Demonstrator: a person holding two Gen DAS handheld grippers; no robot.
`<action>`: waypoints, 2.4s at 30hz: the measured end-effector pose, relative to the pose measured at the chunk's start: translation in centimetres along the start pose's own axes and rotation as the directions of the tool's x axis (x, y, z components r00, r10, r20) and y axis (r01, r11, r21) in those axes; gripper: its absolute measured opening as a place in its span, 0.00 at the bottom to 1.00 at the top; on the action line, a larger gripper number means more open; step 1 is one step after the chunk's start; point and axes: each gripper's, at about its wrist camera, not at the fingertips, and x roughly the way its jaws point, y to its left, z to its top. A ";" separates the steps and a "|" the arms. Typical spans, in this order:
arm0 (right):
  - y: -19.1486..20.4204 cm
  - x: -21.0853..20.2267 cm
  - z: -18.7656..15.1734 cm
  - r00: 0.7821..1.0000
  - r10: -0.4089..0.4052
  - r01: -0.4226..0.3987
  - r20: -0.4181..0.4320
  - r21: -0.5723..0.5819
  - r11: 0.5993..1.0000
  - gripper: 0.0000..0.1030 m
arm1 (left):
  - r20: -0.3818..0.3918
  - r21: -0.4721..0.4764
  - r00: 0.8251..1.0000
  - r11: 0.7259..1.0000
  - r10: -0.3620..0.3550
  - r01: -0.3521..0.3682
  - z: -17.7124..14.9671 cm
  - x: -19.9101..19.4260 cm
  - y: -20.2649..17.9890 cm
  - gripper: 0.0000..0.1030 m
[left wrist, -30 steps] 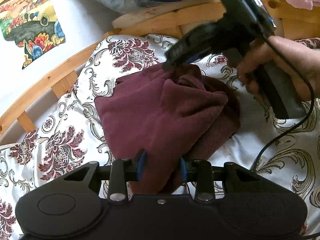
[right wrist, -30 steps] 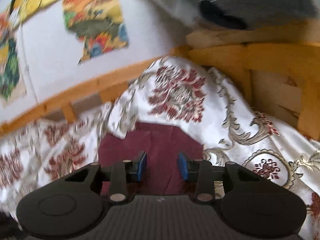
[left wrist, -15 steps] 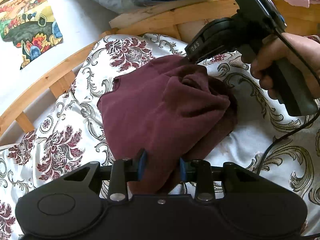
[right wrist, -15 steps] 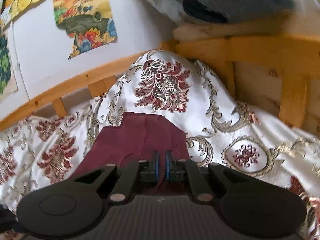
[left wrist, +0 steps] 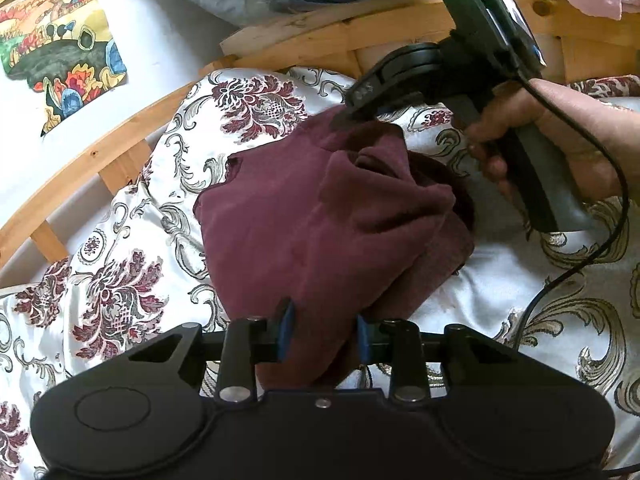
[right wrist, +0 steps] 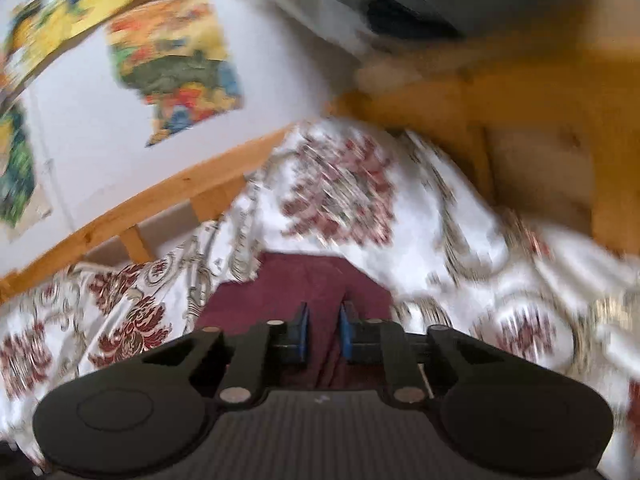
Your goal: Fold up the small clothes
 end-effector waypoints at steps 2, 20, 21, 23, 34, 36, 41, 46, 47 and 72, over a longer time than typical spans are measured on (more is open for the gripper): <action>1.4 -0.3 0.3 0.998 -0.020 0.026 0.057 -0.092 0.995 0.14 | 0.007 -0.005 1.000 1.000 -0.011 0.011 0.2 0.1 0.0 0.28; -2.0 -0.5 -0.2 0.998 -0.048 0.048 -0.039 -0.001 0.999 0.50 | 0.025 -0.060 0.995 0.994 -0.092 0.094 0.4 0.3 -0.5 0.55; -2.1 -0.9 -0.2 0.998 -0.040 0.040 -0.039 0.008 0.999 0.54 | 0.030 -0.080 0.994 0.991 -0.109 0.111 0.4 0.1 -0.4 0.64; -2.1 -1.7 -0.2 0.999 -0.027 0.027 -0.037 0.018 0.999 0.63 | 0.041 -0.127 0.989 0.982 -0.139 0.143 0.3 -0.3 0.2 0.72; -0.4 -3.2 0.4 0.996 0.038 -0.035 -0.080 0.038 0.999 1.00 | 0.169 -0.408 0.984 0.904 -0.063 0.128 0.1 -2.8 5.7 0.99; 0.2 -2.7 0.1 0.989 0.044 -0.045 -0.139 -0.008 0.999 1.00 | 0.121 -0.453 0.992 0.887 -0.041 0.092 0.2 -1.7 6.5 0.99; 0.1 -1.1 -1.2 0.947 0.008 -0.039 -0.322 -0.090 0.995 1.00 | -0.019 -0.580 0.996 0.812 -0.089 0.061 -0.4 1.9 8.3 0.99; -1.4 -1.3 -1.8 0.937 0.050 -0.071 -0.345 -0.048 0.996 1.00 | -0.126 -0.668 0.980 0.744 -0.151 0.029 -1.9 4.2 9.1 0.99; -1.5 -1.4 -1.8 0.940 0.053 -0.071 -0.338 -0.041 0.997 1.00 | -0.122 -0.674 0.980 0.738 -0.156 0.033 -2.4 4.1 9.2 0.99; -3.7 -1.2 -1.3 0.998 -0.006 0.018 -0.070 0.180 0.983 0.95 | -0.119 -0.664 0.978 0.746 -0.169 0.047 -3.1 4.2 9.1 0.99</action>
